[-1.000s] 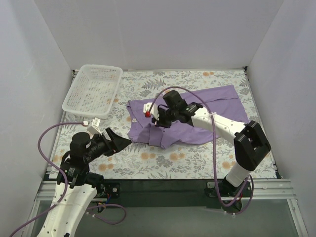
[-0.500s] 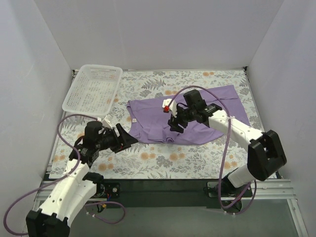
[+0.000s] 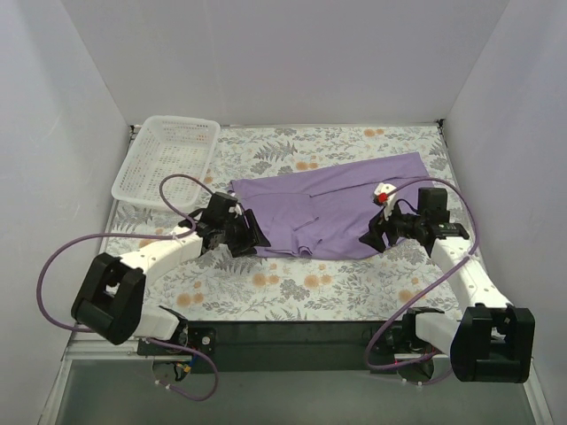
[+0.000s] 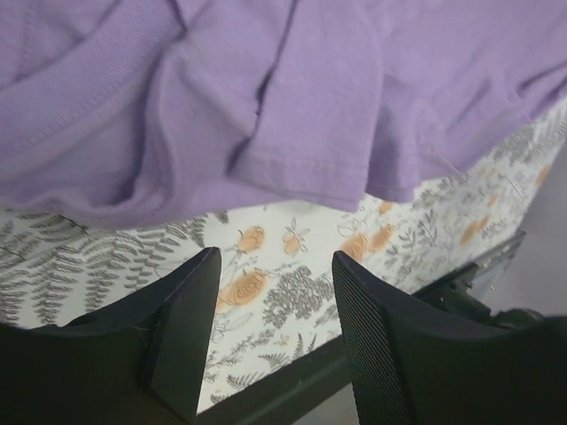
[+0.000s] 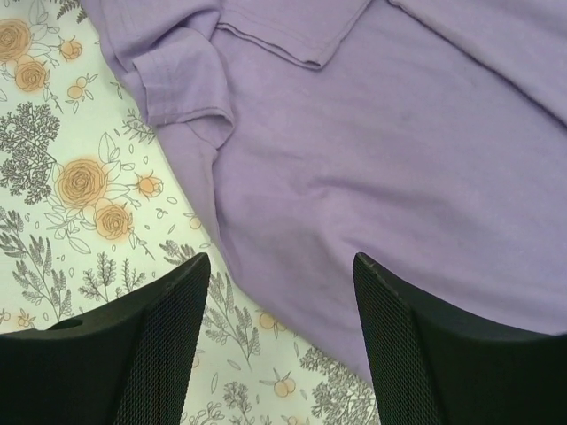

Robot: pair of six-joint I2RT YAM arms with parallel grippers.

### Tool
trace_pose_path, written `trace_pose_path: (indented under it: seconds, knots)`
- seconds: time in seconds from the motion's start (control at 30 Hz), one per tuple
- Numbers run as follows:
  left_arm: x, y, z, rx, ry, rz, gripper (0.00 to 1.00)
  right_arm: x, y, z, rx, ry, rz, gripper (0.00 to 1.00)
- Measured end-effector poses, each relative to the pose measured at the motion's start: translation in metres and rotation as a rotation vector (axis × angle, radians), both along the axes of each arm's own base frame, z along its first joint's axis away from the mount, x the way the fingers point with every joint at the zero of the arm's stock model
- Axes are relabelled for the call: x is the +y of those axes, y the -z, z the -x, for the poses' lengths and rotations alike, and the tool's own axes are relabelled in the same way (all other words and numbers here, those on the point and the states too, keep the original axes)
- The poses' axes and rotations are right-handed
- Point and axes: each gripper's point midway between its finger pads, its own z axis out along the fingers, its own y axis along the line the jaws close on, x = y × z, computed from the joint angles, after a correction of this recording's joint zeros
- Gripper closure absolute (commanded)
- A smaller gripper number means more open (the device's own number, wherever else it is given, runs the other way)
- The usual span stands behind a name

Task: Fold and stack the t-shirts
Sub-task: Fold the tshirt

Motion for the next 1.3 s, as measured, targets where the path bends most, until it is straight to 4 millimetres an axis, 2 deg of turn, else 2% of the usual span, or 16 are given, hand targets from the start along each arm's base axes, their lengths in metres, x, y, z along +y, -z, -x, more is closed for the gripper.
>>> trace_pose_path:
  seconds: [0.27,0.53,0.8,0.93,0.97,1.03,1.1,1.3]
  knots:
    - [-0.003,0.022,-0.032,0.003,-0.031,-0.091,0.55,-0.024,-0.004,-0.002,0.015,0.091,-0.082,0.28]
    - [-0.005,0.045,-0.030,0.052,-0.005,-0.122,0.60,-0.028,-0.002,-0.003,0.040,0.104,-0.111,0.28]
    - [-0.016,0.046,-0.034,0.053,0.034,-0.094,0.66,-0.030,-0.001,-0.003,0.045,0.108,-0.118,0.28]
    - [-0.019,0.047,-0.032,0.060,0.046,-0.085,0.73,-0.030,0.000,-0.004,0.050,0.112,-0.119,0.29]
    - [-0.019,0.046,-0.031,0.062,0.050,-0.083,0.79,-0.030,0.000,-0.004,0.051,0.112,-0.120,0.29]
    - [-0.020,0.046,-0.031,0.063,0.053,-0.078,0.85,-0.030,0.000,-0.004,0.052,0.113,-0.120,0.29]
    - [-0.021,0.045,-0.031,0.064,0.054,-0.074,1.00,-0.031,0.000,-0.004,0.053,0.116,-0.121,0.29]
    - [-0.024,0.034,-0.031,0.040,0.061,-0.052,1.00,-0.036,0.003,-0.005,0.054,0.137,-0.102,0.29]
